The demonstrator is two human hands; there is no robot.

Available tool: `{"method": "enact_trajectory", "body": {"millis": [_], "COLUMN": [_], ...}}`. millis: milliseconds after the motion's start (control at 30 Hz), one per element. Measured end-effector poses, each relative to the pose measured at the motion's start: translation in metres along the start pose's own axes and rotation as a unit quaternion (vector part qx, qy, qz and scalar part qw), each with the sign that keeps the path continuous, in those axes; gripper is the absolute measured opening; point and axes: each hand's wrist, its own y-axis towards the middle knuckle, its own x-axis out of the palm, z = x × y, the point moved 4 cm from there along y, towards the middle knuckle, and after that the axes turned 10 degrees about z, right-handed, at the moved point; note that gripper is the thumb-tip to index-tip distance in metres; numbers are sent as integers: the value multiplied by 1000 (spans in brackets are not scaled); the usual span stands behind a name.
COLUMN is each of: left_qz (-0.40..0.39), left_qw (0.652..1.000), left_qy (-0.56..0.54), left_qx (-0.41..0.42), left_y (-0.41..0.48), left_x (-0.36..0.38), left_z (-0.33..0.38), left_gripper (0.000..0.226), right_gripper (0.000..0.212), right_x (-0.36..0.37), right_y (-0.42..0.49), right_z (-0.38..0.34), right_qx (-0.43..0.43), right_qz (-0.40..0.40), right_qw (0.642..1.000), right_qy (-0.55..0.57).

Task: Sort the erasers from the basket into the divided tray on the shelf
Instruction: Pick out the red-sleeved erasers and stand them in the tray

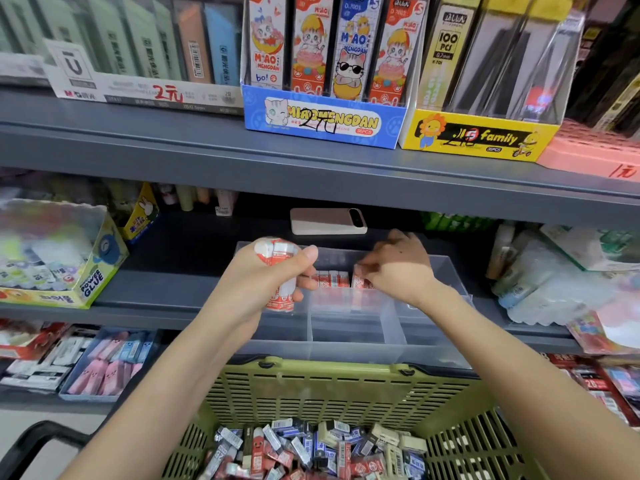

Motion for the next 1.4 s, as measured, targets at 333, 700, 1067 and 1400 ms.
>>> {"method": "enact_trajectory", "body": {"millis": [333, 700, 1067, 1400], "left_qz": [14, 18, -55, 110], "left_qw": [999, 986, 978, 976], "left_qy": [-7, -102, -125, -120], "left_qx": [-30, -134, -157, -142], "left_y": [-3, -11, -28, -23], "left_x": [-6, -6, -3, -54], "left_z": [-13, -18, -16, -23], "left_gripper": [35, 48, 50, 46], "right_gripper": [40, 24, 8, 7], "right_x": [12, -21, -66, -46], "right_y": [13, -18, -48, -20], "right_z": [-9, -20, -95, -33], "right_qx": [116, 129, 74, 270], "right_qz": [-55, 86, -42, 111], "right_qw": [991, 981, 786, 687], "right_qy": [-44, 119, 612, 666]}}
